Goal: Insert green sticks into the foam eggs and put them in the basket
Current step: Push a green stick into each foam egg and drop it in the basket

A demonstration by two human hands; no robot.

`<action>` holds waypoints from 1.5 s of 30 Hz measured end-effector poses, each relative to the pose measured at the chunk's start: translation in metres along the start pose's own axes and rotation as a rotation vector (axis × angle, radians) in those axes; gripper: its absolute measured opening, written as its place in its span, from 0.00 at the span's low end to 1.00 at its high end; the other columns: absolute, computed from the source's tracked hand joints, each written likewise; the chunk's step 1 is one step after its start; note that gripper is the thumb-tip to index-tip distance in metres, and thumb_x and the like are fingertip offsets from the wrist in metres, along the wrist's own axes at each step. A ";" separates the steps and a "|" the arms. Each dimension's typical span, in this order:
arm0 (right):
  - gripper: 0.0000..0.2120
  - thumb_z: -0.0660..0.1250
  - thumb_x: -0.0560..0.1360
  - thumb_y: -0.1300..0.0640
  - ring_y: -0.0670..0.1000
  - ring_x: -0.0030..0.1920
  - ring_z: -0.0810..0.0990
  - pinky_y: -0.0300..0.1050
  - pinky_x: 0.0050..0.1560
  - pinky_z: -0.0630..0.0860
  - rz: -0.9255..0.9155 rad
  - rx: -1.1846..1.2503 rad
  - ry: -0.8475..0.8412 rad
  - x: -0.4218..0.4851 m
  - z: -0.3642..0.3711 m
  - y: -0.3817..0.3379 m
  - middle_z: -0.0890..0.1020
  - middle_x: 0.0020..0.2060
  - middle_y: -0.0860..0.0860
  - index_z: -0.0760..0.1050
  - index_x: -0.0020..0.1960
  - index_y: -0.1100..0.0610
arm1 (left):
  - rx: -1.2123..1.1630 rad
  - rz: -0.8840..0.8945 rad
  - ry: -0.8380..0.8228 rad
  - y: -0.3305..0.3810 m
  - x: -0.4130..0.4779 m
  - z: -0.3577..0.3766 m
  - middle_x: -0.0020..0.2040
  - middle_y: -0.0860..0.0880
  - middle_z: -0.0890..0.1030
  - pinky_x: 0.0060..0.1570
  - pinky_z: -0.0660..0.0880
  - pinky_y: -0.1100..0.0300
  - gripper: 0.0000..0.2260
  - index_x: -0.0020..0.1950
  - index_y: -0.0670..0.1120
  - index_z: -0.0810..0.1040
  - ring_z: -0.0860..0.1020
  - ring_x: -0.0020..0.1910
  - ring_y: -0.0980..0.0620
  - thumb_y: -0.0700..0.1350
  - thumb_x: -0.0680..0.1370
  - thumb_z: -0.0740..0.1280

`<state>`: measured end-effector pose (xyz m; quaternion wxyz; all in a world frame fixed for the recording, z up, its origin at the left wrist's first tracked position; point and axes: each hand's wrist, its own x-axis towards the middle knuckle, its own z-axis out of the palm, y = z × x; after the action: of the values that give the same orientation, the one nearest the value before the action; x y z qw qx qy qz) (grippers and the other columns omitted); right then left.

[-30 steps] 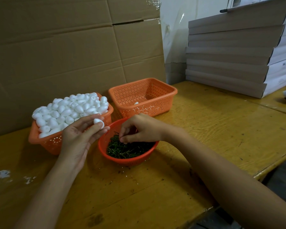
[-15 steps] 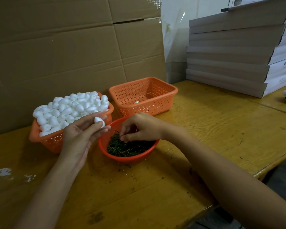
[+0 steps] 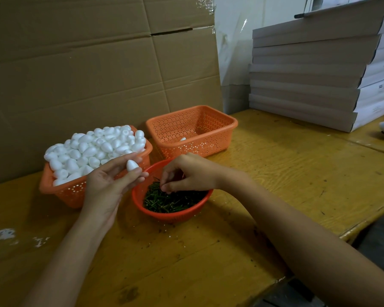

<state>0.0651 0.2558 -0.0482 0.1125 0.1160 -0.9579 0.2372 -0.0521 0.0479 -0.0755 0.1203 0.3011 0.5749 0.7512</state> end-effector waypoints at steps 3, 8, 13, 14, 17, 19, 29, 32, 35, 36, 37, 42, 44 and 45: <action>0.06 0.74 0.79 0.54 0.43 0.50 0.85 0.50 0.59 0.78 -0.006 0.002 0.005 0.000 0.001 0.000 0.88 0.45 0.45 0.86 0.54 0.54 | -0.014 0.005 -0.015 -0.001 0.002 -0.001 0.61 0.43 0.87 0.48 0.84 0.61 0.15 0.58 0.48 0.88 0.88 0.51 0.42 0.39 0.73 0.77; 0.06 0.73 0.80 0.54 0.43 0.50 0.85 0.50 0.58 0.78 -0.005 0.005 -0.002 0.001 0.001 0.001 0.88 0.45 0.45 0.86 0.54 0.54 | -0.017 0.002 -0.036 -0.004 0.004 -0.005 0.61 0.43 0.87 0.47 0.85 0.60 0.16 0.59 0.48 0.88 0.89 0.50 0.42 0.31 0.78 0.71; 0.06 0.73 0.80 0.54 0.42 0.50 0.85 0.48 0.58 0.78 -0.002 0.004 -0.008 0.001 0.001 0.001 0.88 0.45 0.45 0.86 0.54 0.53 | -0.033 0.003 -0.034 -0.003 0.004 -0.004 0.61 0.43 0.87 0.47 0.85 0.60 0.14 0.60 0.48 0.88 0.89 0.50 0.41 0.34 0.77 0.73; 0.06 0.73 0.80 0.54 0.41 0.50 0.85 0.49 0.59 0.78 -0.001 0.004 -0.010 0.002 0.001 0.001 0.88 0.45 0.44 0.86 0.54 0.53 | -0.034 0.004 -0.034 -0.002 0.003 -0.004 0.61 0.43 0.87 0.48 0.85 0.60 0.15 0.60 0.47 0.88 0.89 0.50 0.42 0.36 0.75 0.74; 0.05 0.73 0.79 0.53 0.41 0.50 0.84 0.50 0.59 0.78 -0.001 -0.001 -0.007 0.002 0.002 0.002 0.88 0.45 0.43 0.86 0.54 0.52 | -0.015 0.003 -0.016 -0.001 0.002 -0.002 0.61 0.43 0.87 0.47 0.85 0.61 0.16 0.60 0.46 0.87 0.89 0.51 0.42 0.38 0.73 0.76; 0.05 0.74 0.79 0.53 0.41 0.50 0.84 0.50 0.59 0.78 -0.003 -0.003 -0.007 0.002 0.002 0.002 0.88 0.45 0.43 0.86 0.54 0.52 | -0.007 0.005 -0.009 -0.001 0.002 -0.002 0.60 0.43 0.87 0.47 0.85 0.60 0.16 0.60 0.46 0.87 0.89 0.50 0.42 0.38 0.73 0.76; 0.05 0.73 0.79 0.53 0.39 0.50 0.83 0.48 0.58 0.78 -0.016 -0.001 -0.004 0.002 0.002 0.003 0.88 0.44 0.43 0.86 0.53 0.52 | -0.016 -0.010 -0.003 0.000 0.002 -0.002 0.60 0.42 0.87 0.47 0.85 0.60 0.14 0.62 0.44 0.86 0.89 0.49 0.43 0.34 0.78 0.72; 0.05 0.73 0.79 0.53 0.39 0.50 0.83 0.47 0.59 0.78 -0.013 0.001 -0.004 0.002 0.002 0.003 0.88 0.44 0.43 0.86 0.54 0.52 | -0.007 -0.023 -0.003 -0.001 0.003 -0.002 0.60 0.43 0.87 0.46 0.85 0.61 0.15 0.63 0.46 0.86 0.89 0.49 0.43 0.31 0.81 0.68; 0.05 0.73 0.79 0.52 0.40 0.50 0.84 0.48 0.60 0.78 -0.012 0.007 -0.001 0.002 0.002 0.003 0.88 0.44 0.43 0.85 0.54 0.51 | -0.012 -0.026 -0.008 0.000 0.003 -0.001 0.61 0.43 0.87 0.45 0.85 0.61 0.16 0.64 0.47 0.85 0.89 0.50 0.42 0.31 0.82 0.66; 0.05 0.74 0.79 0.52 0.40 0.50 0.84 0.49 0.59 0.78 -0.013 0.005 0.003 0.002 0.002 0.003 0.88 0.44 0.43 0.86 0.54 0.51 | -0.019 -0.027 -0.006 0.000 0.003 -0.001 0.61 0.43 0.87 0.45 0.85 0.60 0.16 0.65 0.46 0.83 0.89 0.50 0.42 0.31 0.83 0.66; 0.05 0.74 0.79 0.52 0.40 0.50 0.84 0.50 0.59 0.78 -0.015 0.004 0.006 0.002 0.002 0.003 0.88 0.43 0.43 0.86 0.54 0.51 | -0.024 -0.029 0.000 0.000 0.003 -0.001 0.60 0.43 0.87 0.45 0.85 0.60 0.16 0.67 0.46 0.82 0.89 0.50 0.42 0.32 0.83 0.65; 0.05 0.74 0.79 0.52 0.40 0.49 0.84 0.50 0.58 0.78 -0.016 0.003 0.013 0.002 0.003 0.003 0.88 0.43 0.43 0.86 0.53 0.51 | -0.039 -0.051 0.029 0.002 0.005 -0.001 0.60 0.41 0.87 0.44 0.85 0.59 0.11 0.61 0.43 0.80 0.89 0.49 0.42 0.32 0.84 0.63; 0.05 0.74 0.79 0.52 0.40 0.49 0.84 0.50 0.58 0.78 -0.020 0.004 0.013 0.002 0.003 0.003 0.88 0.43 0.43 0.86 0.53 0.52 | -0.034 -0.062 0.036 0.002 0.006 -0.001 0.60 0.42 0.87 0.44 0.85 0.59 0.11 0.60 0.43 0.81 0.88 0.49 0.42 0.31 0.84 0.62; 0.05 0.74 0.79 0.52 0.40 0.49 0.84 0.51 0.58 0.78 -0.020 0.002 0.013 0.002 0.003 0.003 0.88 0.43 0.43 0.86 0.53 0.52 | -0.030 -0.065 0.038 0.002 0.006 -0.001 0.59 0.42 0.87 0.44 0.85 0.59 0.11 0.60 0.43 0.81 0.88 0.49 0.42 0.31 0.84 0.62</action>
<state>0.0624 0.2567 -0.0512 0.1212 0.1240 -0.9558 0.2375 -0.0569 0.0494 -0.0723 0.1381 0.2661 0.5753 0.7610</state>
